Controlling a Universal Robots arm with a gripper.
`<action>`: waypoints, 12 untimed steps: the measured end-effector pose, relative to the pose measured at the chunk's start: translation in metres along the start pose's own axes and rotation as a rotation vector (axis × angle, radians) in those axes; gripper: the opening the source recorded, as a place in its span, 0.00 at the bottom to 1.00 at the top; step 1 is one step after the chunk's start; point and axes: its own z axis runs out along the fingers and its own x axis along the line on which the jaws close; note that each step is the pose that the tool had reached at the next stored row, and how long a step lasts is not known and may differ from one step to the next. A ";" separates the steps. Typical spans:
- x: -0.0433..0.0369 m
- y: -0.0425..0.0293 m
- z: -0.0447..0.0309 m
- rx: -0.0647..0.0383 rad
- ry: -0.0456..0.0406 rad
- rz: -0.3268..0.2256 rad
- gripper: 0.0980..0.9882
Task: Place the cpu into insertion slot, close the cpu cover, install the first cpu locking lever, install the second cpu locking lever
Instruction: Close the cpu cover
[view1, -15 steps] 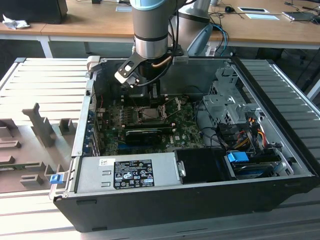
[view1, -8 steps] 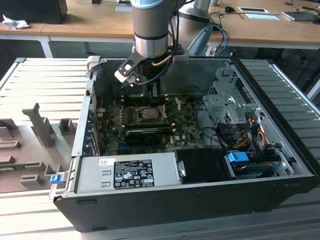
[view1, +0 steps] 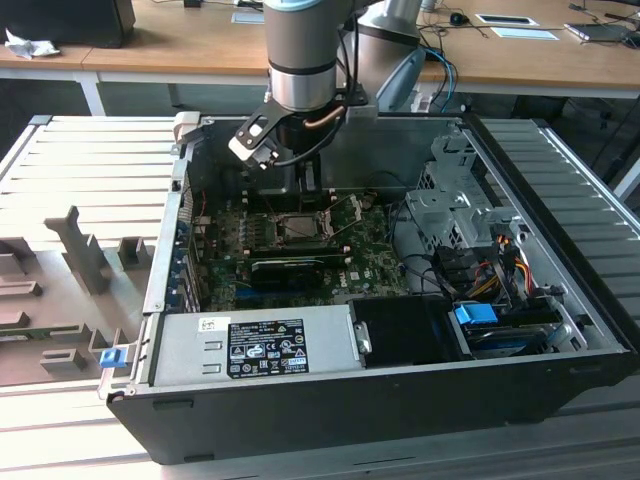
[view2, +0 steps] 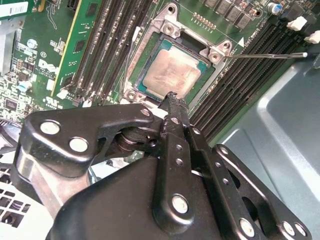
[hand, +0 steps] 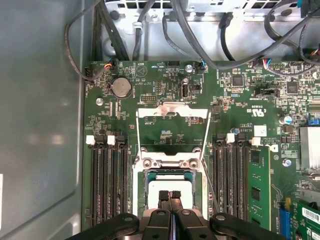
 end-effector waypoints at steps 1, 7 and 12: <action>0.0000 0.0001 -0.0013 0.000 0.0000 0.000 0.01; 0.0001 0.0004 -0.0047 0.000 0.0000 0.000 0.01; 0.0006 0.0027 -0.0121 0.000 -0.0005 0.000 0.01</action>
